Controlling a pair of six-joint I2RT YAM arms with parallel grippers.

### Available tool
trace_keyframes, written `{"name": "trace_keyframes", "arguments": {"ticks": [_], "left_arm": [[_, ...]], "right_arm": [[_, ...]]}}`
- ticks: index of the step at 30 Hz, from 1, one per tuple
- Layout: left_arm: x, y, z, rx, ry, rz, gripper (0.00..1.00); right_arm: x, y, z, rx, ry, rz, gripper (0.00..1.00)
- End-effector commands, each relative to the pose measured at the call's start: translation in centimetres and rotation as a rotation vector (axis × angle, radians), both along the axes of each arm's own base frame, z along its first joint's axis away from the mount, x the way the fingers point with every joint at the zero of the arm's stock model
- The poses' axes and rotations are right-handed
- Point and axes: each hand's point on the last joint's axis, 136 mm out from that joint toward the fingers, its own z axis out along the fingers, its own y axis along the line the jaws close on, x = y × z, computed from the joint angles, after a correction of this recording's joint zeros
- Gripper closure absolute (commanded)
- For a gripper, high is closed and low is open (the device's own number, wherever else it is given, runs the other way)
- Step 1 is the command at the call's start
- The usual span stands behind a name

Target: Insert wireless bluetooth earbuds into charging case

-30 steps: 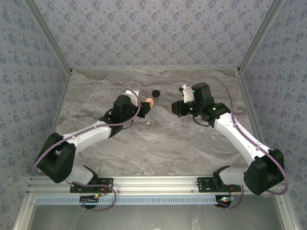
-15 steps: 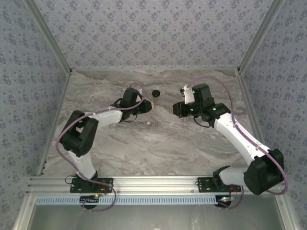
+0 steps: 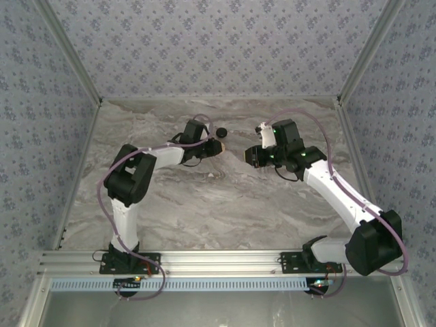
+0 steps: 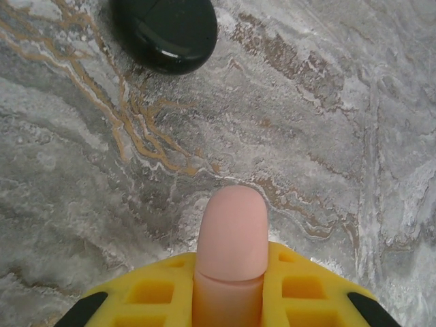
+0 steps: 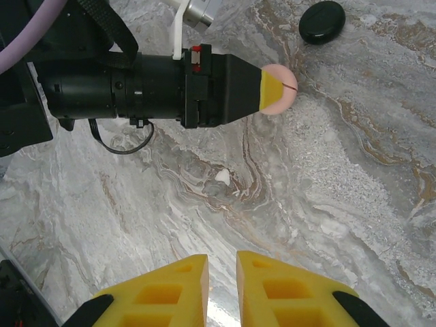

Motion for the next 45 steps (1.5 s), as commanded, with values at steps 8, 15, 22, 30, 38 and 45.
{"name": "trace_keyframes", "arguments": {"ticks": [8, 15, 22, 30, 38, 45], "left_arm": [[-0.2, -0.4, -1.9, -0.005, 0.076, -0.012, 0.93], [-0.3, 0.3, -2.6, 0.031, 0.083, 0.004, 0.66], [-0.2, 1.8, -1.3, 0.114, 0.031, 0.020, 0.46], [-1.1, 5.7, 2.6, 0.282, -0.083, 0.051, 0.35], [-3.5, 10.3, 5.5, 0.462, -0.173, 0.072, 0.34], [-5.4, 15.5, 8.3, 0.647, -0.268, 0.133, 0.32]], "right_arm": [[-0.2, 0.0, -0.4, -0.004, 0.019, 0.018, 0.80], [-0.1, -0.1, -0.4, -0.011, 0.019, 0.011, 0.80], [0.2, -0.9, -1.0, -0.054, 0.012, -0.019, 0.74], [2.2, -5.1, -2.0, -0.235, -0.079, -0.208, 0.70], [4.1, -11.2, -2.4, -0.440, -0.154, -0.489, 0.59], [4.7, -16.0, -2.2, -0.590, -0.244, -0.660, 0.57]]}}
